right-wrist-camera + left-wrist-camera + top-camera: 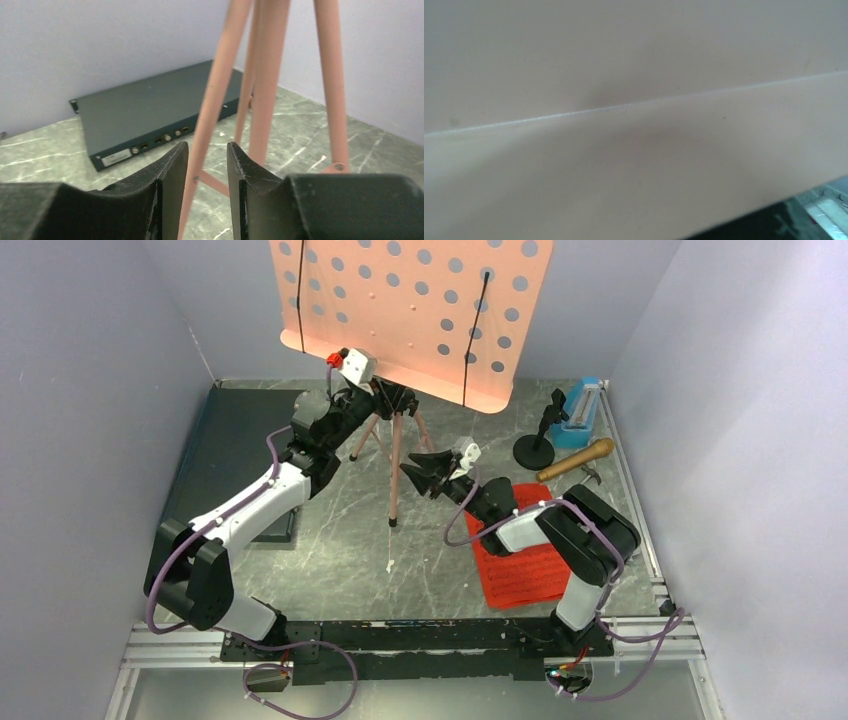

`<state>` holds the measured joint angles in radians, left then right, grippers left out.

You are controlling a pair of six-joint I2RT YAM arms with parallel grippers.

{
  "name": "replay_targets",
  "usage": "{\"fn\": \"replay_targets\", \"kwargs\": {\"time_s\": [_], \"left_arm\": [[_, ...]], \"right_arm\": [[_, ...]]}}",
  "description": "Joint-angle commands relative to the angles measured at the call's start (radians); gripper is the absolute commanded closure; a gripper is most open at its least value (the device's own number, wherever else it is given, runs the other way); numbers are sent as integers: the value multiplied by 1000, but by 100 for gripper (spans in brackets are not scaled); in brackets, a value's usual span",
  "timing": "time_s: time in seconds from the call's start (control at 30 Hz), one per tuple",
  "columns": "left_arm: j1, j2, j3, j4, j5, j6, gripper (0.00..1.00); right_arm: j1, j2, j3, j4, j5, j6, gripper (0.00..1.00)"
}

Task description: Pack up the instrument practice props

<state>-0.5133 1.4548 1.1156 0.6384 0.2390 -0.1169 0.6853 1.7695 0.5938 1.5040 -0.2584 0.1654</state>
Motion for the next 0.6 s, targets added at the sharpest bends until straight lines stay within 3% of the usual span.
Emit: {"fn": "replay_targets", "kwargs": {"time_s": [0.0,0.27,0.47,0.57], "left_arm": [[-11,-50,-12,22,33,-43,97],[-11,-68,-22,15,40,-61,97],[-11,-83,-27,7,40,-71,97],[-11,-90,-35,12,36,-76,97]], "right_arm": [[13,-80,-12,52,-111,37,60],[19,15,60,62,-121,63,57],[18,60,103,54,-114,47,69],[19,56,101,36,-90,38,70]]}}
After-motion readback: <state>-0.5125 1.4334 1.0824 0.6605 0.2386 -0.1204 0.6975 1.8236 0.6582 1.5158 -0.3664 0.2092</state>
